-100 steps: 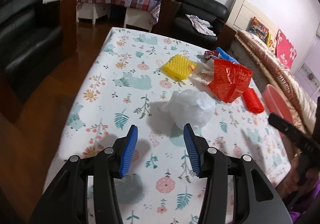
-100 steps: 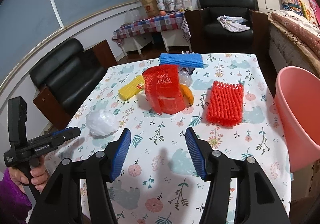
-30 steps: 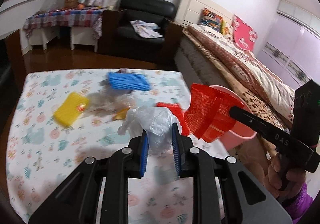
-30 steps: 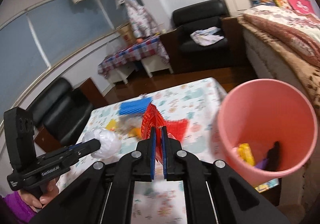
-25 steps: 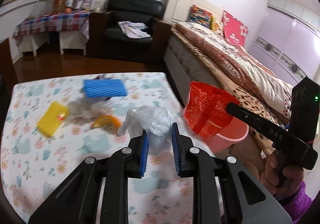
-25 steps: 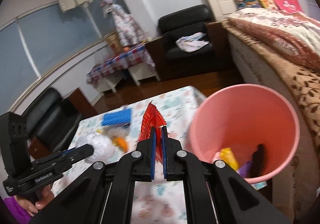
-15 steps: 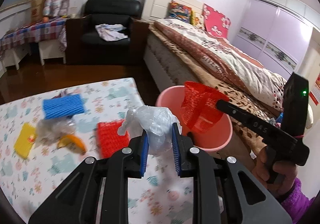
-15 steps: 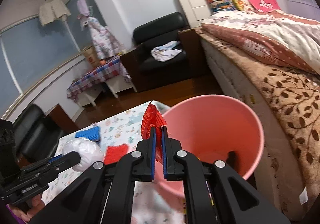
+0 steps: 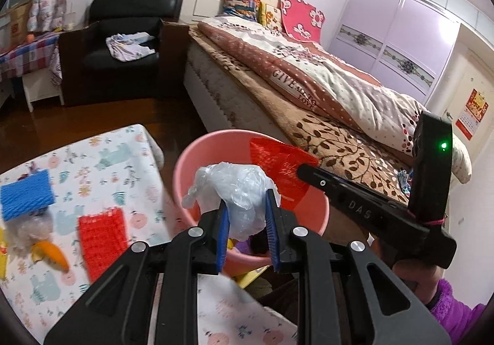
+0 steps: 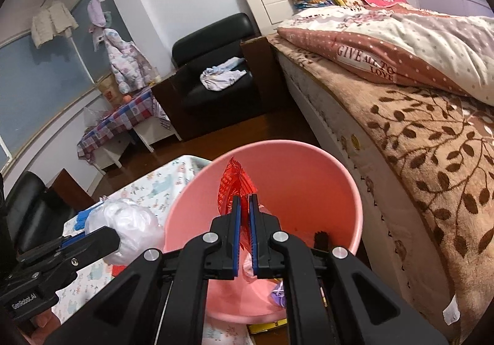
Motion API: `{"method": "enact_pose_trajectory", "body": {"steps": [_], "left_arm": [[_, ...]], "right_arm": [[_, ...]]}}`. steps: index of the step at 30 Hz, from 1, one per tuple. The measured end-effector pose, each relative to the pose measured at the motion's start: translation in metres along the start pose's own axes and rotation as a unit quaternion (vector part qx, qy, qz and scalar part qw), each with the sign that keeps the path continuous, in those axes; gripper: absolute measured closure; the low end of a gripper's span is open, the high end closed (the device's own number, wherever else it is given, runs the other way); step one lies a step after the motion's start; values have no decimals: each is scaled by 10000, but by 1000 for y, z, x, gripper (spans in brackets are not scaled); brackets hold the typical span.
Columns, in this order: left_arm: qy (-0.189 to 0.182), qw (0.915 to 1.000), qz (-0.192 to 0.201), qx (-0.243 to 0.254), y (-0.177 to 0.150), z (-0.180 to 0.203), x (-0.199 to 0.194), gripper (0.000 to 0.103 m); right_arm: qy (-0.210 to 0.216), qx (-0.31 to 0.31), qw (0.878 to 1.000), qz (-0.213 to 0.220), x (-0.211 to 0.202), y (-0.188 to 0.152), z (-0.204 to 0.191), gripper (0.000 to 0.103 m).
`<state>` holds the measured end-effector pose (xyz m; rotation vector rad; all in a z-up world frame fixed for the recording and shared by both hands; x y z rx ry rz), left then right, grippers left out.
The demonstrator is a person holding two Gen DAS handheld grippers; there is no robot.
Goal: Collect trash
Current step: 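Carry the clear bag and red mesh bag over the pink bucket with both tools, then open both tools to drop the bags into the pink bucket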
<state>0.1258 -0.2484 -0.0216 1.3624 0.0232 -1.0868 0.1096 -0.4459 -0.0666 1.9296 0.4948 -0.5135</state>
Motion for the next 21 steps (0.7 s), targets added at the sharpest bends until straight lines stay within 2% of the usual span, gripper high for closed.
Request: {"method": "enact_pose_trajectory", "body": {"steps": [9, 16, 18, 20, 21], "left_arm": [[-186, 9995, -263, 65, -5, 14, 34, 82], [-143, 9991, -386, 64, -8, 14, 50, 81], [-129, 9990, -436, 40, -8, 12, 52, 75], [-101, 9989, -467, 17, -9, 10, 53, 58], [-94, 9988, -472, 3, -9, 9, 53, 56]], "right_arm": [[-157, 126, 9997, -160, 13, -7, 19, 98], [-183, 184, 9994, -208, 16, -10, 26, 98], [-189, 189, 9994, -217, 16, -11, 26, 98], [-170, 229, 9994, -218, 16, -11, 27, 91], [-174, 243, 9993, -209, 16, -11, 27, 88]]}}
Point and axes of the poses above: each gripper's, at about its wrist camera, not at the fingertips, and x roughly the way its jaws point, z to its right, y to its top, the point moved 3 cm from there along x, roughly the way its jaws point, and after that the axes turned 3 degrees about z, right-handed, at the moved point
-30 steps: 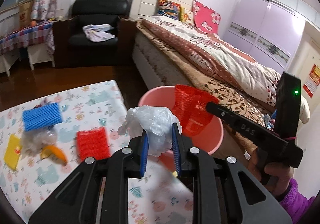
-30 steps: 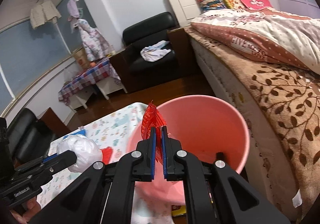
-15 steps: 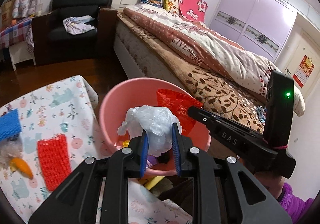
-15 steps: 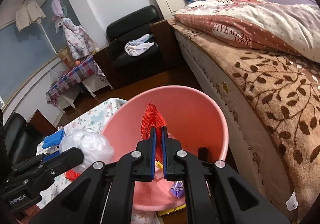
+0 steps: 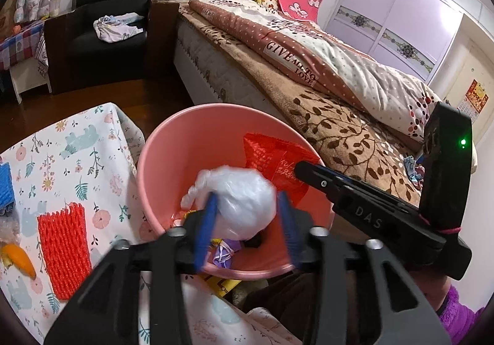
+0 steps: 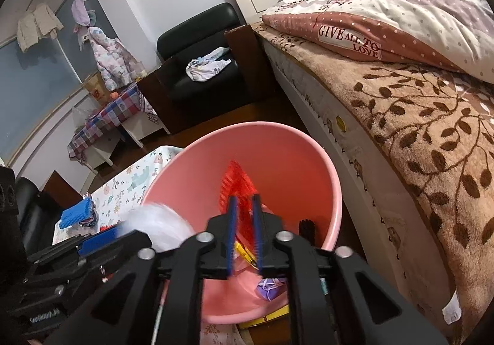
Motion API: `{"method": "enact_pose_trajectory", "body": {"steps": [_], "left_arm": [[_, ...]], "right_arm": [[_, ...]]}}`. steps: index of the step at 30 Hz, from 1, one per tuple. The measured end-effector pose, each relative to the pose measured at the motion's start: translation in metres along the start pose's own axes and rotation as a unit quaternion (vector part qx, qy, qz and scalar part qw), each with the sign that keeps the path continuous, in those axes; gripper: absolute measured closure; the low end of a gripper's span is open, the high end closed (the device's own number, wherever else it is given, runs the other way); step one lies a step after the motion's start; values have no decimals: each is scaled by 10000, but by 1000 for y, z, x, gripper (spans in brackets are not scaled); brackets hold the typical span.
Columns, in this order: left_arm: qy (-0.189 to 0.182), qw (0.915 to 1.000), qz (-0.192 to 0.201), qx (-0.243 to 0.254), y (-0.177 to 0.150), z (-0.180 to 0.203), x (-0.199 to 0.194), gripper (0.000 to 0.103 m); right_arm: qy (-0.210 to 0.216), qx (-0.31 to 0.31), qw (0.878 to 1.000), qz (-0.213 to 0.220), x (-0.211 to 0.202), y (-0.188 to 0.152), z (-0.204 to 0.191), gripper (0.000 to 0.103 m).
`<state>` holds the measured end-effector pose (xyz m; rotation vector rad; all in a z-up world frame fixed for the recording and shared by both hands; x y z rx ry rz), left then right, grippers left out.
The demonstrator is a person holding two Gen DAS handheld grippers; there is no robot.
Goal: Collect trash
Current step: 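Open both tools to drop the bags into the pink bucket, then move both open tools from the bucket back over the table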
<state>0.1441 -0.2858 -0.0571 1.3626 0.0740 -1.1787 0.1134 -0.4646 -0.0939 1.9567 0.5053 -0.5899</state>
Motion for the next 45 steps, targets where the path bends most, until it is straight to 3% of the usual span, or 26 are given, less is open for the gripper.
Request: {"method": "enact_pose_trajectory", "body": {"steps": [3, 5, 7, 25, 45], "left_arm": [[41, 10000, 1, -25, -1, -3, -1, 54], [45, 10000, 4, -63, -1, -5, -3, 52], [58, 10000, 19, -72, -1, -7, -6, 45], [323, 9989, 276, -207, -10, -24, -57, 44], [1070, 9890, 625, -805, -52, -95, -138, 44]], "right_arm": [[-28, 14, 10000, 38, -2, 1, -1, 80], [-34, 23, 10000, 68, -4, 1, -2, 67], [-40, 20, 9999, 142, -7, 1, -3, 60], [334, -196, 9989, 257, -30, -7, -39, 57], [891, -767, 9929, 152, -45, -33, -113, 57]]}}
Point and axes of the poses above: each gripper's, at about its wrist camera, not at the fingertips, and x roughly the way its jaws point, z to its right, y to its top, the point moved 3 cm from there along x, roughly the way its jaws point, and after that the axes turned 3 degrees about z, right-handed, at the moved point
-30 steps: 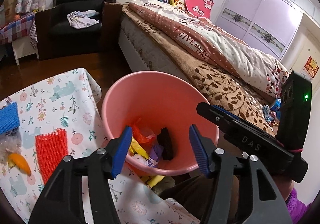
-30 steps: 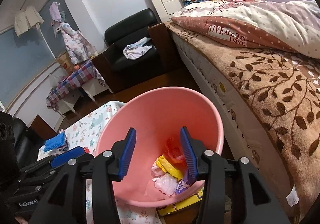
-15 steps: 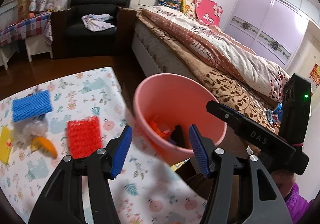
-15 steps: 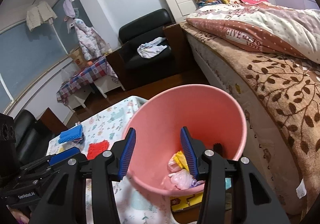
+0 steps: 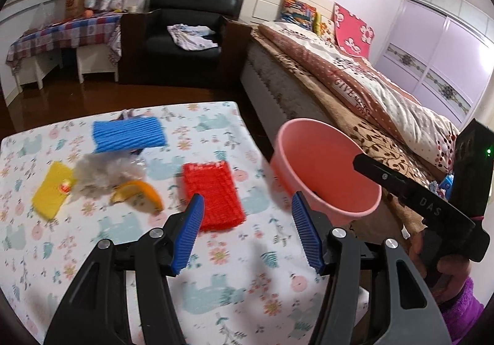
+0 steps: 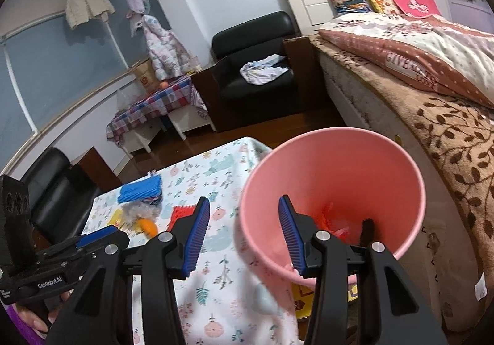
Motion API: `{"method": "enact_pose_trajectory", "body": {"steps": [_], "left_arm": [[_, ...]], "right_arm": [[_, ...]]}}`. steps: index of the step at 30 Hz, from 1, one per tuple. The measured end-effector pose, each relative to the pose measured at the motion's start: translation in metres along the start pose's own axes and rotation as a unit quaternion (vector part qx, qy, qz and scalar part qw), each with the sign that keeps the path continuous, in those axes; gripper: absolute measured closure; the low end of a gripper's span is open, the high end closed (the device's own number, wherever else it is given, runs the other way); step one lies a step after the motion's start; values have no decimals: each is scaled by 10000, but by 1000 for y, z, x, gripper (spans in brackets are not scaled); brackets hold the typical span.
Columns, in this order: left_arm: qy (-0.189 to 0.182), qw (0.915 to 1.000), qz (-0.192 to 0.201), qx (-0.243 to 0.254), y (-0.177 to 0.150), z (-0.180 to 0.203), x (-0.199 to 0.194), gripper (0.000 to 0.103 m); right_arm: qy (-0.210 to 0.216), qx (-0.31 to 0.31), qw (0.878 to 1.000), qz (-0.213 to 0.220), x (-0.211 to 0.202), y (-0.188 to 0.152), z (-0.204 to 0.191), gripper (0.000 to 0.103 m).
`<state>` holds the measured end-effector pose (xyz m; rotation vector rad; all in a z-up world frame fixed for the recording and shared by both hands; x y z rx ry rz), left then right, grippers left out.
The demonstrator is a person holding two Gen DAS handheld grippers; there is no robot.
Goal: Collect trash
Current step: 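Move both open tools from the bucket back over the table, then grasp the blue foam sleeve with the left tool while the right tool grasps the red foam sleeve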
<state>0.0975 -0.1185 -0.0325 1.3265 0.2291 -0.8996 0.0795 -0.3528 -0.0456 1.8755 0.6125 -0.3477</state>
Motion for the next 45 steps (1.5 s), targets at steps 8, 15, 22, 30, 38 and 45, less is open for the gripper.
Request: {"method": "enact_pose_trajectory", "body": {"steps": [8, 15, 22, 30, 38, 45], "left_arm": [[208, 9995, 47, -214, -7, -32, -16, 44], [447, 9979, 61, -470, -16, -58, -25, 44], [657, 9955, 6, -685, -31, -82, -34, 44], [971, 9913, 0, -890, -42, -113, -37, 44], [893, 9896, 280, -1091, -15, -131, -44, 44], [796, 9923, 510, -805, 30, -119, -18, 44]], "right_arm": [[113, -194, 9997, -126, 8, -5, -25, 57], [301, -275, 9989, -249, 17, -12, -39, 57], [472, -276, 9973, -494, 31, -24, -47, 57], [609, -336, 9939, -855, 53, -42, -62, 57], [657, -382, 9923, -977, 70, -48, -74, 57], [660, -434, 9916, -1027, 80, -49, -79, 57]]}}
Point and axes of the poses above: each gripper's, at about its wrist camera, not at the fingertips, and x roughly the way its jaws point, z to its right, y to its top, the point moved 3 cm from there along x, roughly the way its jaws point, and after that the axes turned 3 degrees about z, right-handed, at the moved point
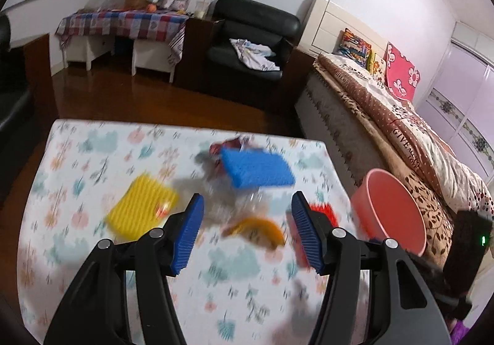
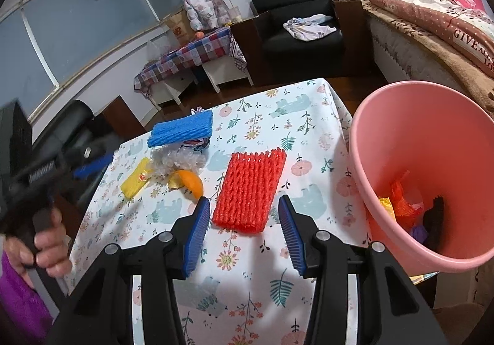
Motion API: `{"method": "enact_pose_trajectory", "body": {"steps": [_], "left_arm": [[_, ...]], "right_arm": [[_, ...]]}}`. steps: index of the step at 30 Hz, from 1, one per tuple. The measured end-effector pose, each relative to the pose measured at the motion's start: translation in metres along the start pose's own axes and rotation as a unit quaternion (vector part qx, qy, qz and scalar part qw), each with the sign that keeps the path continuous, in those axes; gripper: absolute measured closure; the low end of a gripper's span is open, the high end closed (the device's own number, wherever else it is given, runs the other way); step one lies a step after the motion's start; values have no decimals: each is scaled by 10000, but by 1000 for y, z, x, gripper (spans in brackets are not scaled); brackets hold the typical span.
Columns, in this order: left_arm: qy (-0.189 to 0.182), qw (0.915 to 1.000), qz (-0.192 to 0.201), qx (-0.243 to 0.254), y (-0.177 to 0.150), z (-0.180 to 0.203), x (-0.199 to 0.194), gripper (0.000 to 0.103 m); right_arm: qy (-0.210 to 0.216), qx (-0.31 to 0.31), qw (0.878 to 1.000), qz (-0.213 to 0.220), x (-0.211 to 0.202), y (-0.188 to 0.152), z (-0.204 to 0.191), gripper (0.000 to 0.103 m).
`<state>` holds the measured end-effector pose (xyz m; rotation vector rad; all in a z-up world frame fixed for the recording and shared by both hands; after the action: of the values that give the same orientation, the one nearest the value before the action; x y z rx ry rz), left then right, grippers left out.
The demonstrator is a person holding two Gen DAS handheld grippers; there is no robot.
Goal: Collect trash
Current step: 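Grasp the blue foam sleeve with the left tool while the right tool grasps the red foam sleeve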
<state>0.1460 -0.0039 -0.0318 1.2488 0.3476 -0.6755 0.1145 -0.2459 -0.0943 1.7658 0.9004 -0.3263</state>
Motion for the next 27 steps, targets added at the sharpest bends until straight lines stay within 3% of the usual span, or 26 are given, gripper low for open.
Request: {"method": "enact_pose_trajectory", "body": {"steps": [5, 12, 15, 17, 20, 27], "left_arm": [[178, 9998, -25, 73, 19, -1, 33, 44], [177, 9992, -359, -68, 22, -12, 74, 44], [122, 9989, -425, -123, 18, -14, 81, 60], [93, 9989, -430, -140, 16, -14, 81, 77], [86, 9992, -362, -131, 13, -13, 76, 90], [-41, 9998, -95, -159, 12, -9, 43, 97]], "right_arm": [[-34, 32, 10000, -12, 8, 5, 4, 57], [-28, 3, 10000, -64, 22, 11, 4, 57], [-15, -32, 10000, -93, 28, 12, 0, 57], [-24, -55, 9999, -116, 31, 12, -1, 57], [-38, -60, 9999, -147, 35, 10, -2, 57], [-128, -20, 9996, -249, 46, 6, -1, 57]]}}
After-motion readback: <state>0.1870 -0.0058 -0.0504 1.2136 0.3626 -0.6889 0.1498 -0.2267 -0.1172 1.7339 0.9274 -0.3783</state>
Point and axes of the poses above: each gripper's, at about its wrist camera, not at the fingertips, and x roughly the way its jaws point, z to its right, y to its top, the point moved 3 cm from there along x, roughly the way its jaws point, and after that the axes turned 3 degrees about z, right-handed, at the moved point
